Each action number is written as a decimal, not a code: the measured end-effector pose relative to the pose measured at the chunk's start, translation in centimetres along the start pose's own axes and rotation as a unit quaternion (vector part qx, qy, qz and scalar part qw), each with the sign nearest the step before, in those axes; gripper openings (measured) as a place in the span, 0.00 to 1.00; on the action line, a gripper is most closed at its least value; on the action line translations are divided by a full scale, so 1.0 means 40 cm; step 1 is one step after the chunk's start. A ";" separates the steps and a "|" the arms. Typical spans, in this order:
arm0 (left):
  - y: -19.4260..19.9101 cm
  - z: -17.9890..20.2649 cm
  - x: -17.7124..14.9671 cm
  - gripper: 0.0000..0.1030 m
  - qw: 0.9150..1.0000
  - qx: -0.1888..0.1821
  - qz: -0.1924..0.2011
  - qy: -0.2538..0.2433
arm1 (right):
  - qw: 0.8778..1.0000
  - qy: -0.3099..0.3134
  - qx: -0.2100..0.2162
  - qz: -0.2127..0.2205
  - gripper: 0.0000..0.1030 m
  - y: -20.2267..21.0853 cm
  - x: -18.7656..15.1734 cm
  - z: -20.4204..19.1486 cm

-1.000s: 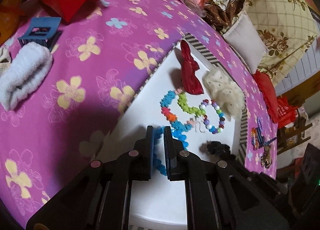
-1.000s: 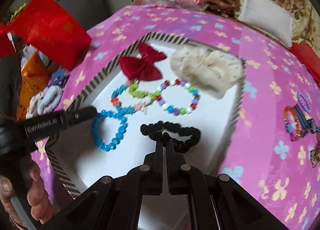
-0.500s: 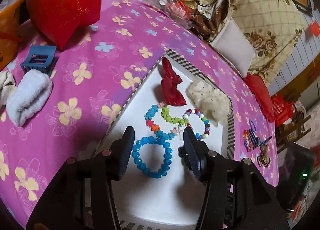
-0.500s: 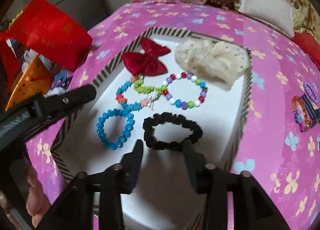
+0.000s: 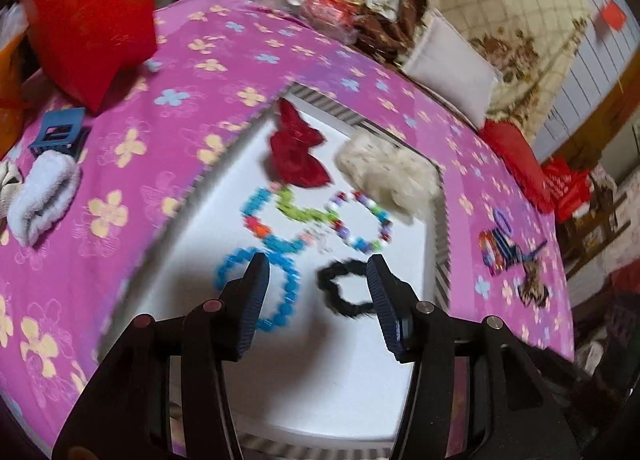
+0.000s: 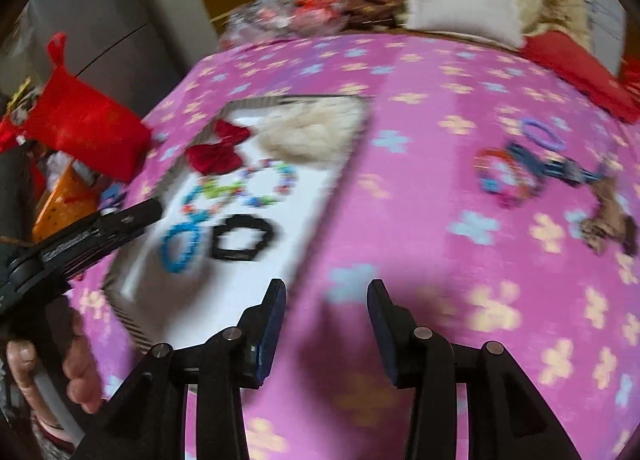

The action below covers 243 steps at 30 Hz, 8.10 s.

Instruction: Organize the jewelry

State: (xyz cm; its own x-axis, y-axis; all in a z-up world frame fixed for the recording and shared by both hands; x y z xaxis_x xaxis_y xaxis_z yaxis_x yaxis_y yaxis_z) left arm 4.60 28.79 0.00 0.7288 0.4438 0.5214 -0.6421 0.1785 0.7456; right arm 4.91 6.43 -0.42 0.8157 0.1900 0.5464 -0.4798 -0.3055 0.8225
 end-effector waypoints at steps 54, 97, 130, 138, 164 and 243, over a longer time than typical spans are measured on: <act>-0.055 0.394 -0.283 0.50 0.978 -0.089 -0.068 -0.178 | 0.990 -0.120 -0.078 0.004 0.33 0.115 -0.117 0.454; -0.132 0.419 -0.351 0.50 0.970 -0.091 -0.109 -0.197 | 0.989 -0.111 -0.095 -0.009 0.36 0.222 -0.355 0.519; -0.172 0.483 -0.402 0.08 0.960 -0.056 -0.119 -0.248 | 0.989 -0.083 -0.120 0.023 0.52 0.261 -0.380 0.479; -0.175 0.445 -0.382 0.08 0.963 -0.093 -0.133 -0.213 | 0.990 -0.062 -0.124 0.018 0.53 0.173 -0.254 0.439; -0.139 0.499 -0.382 0.07 0.956 -0.131 -0.117 -0.237 | 0.988 -0.075 -0.136 0.005 0.38 0.067 -0.197 0.450; 0.077 -0.039 -0.005 0.43 0.999 0.009 0.029 0.024 | 0.992 0.061 -0.100 0.035 0.45 0.147 -0.202 -0.019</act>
State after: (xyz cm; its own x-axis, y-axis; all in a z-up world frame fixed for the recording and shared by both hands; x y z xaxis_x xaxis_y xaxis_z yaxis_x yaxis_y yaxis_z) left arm 2.08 30.62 1.55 0.6780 0.4948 0.5436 -0.6782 0.1359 0.7222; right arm -4.76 3.81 0.13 0.7391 0.2906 0.6076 -0.5980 -0.1321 0.7905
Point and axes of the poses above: each gripper's, at about its wrist camera, not at the fingertips, and y roughly against the way its jaws point, z to its right, x to its top, the point moved 8 cm from there along -y, roughly the way its jaws point, and after that the axes turned 3 degrees about y, right-handed, at the moved point
